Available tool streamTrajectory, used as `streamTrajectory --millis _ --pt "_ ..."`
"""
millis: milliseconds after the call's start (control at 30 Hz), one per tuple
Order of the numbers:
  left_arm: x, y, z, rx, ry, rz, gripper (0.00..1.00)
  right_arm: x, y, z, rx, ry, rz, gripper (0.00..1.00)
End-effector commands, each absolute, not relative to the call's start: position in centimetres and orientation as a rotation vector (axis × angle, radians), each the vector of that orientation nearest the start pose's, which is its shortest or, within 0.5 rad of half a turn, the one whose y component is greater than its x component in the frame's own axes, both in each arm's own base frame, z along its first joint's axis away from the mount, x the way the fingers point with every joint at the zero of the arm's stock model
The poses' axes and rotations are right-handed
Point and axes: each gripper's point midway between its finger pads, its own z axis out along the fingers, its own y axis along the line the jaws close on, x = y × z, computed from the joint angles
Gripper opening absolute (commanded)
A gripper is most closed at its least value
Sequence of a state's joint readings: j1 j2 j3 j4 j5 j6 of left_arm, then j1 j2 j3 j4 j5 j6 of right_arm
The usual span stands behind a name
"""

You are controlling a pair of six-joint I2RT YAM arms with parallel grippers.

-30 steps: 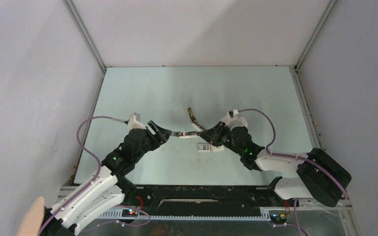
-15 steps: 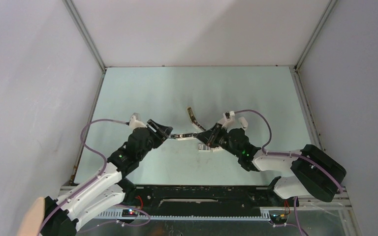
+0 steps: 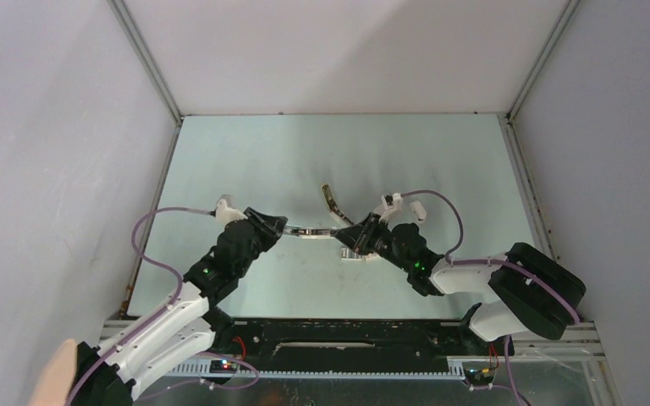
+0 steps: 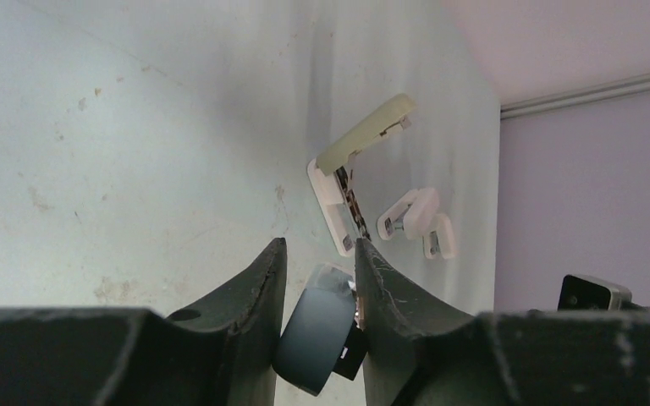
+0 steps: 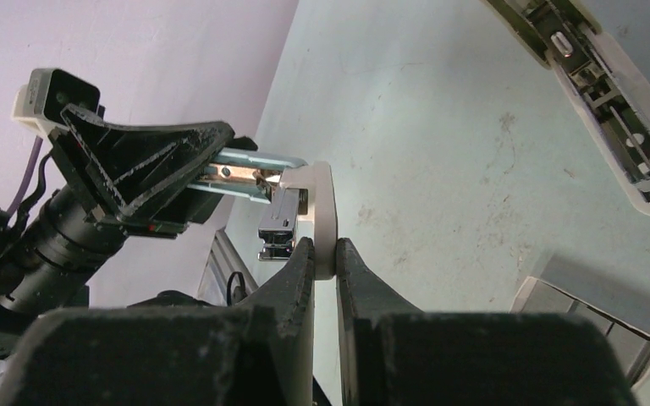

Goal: Load the staples into the stapler

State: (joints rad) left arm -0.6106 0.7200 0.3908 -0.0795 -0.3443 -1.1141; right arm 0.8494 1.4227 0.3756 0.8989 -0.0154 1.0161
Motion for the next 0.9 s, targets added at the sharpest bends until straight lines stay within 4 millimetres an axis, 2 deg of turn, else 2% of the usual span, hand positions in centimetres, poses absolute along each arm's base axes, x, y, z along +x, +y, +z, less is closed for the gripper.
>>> streamTrajectory --millis 0,167,267,367,500,600,700,867 --pt "28.2 -13.2 18.3 -0.676 1.761 -0.723 0.19 23.9 32.3 14.4 0.078 1.852 1.326 0.16" --pt "30.2 -13.1 19.5 -0.453 1.811 -0.603 0.18 24.0 31.0 13.4 -0.034 1.885 1.208 0.46" --pt "31.3 -13.8 19.4 -0.306 1.876 -0.547 0.17 24.0 29.5 12.7 -0.105 1.915 1.081 0.58" --pt "32.6 -14.7 19.4 -0.167 1.918 -0.495 0.17 24.2 27.2 12.3 -0.158 1.928 0.911 0.64" --pt "34.4 -16.5 18.4 -0.005 1.966 -0.470 0.17 24.4 24.2 13.2 -0.237 1.894 0.721 0.68" --pt "35.6 -17.9 16.5 0.092 2.023 -0.467 0.18 24.5 22.0 14.2 -0.285 1.854 0.599 0.72" --pt "36.6 -18.8 14.9 0.146 2.073 -0.456 0.19 24.4 20.6 15.2 -0.319 1.822 0.541 0.77" --pt "37.1 -20.6 13.1 0.226 2.093 -0.477 0.21 24.3 19.4 15.9 -0.334 1.804 0.516 0.82"
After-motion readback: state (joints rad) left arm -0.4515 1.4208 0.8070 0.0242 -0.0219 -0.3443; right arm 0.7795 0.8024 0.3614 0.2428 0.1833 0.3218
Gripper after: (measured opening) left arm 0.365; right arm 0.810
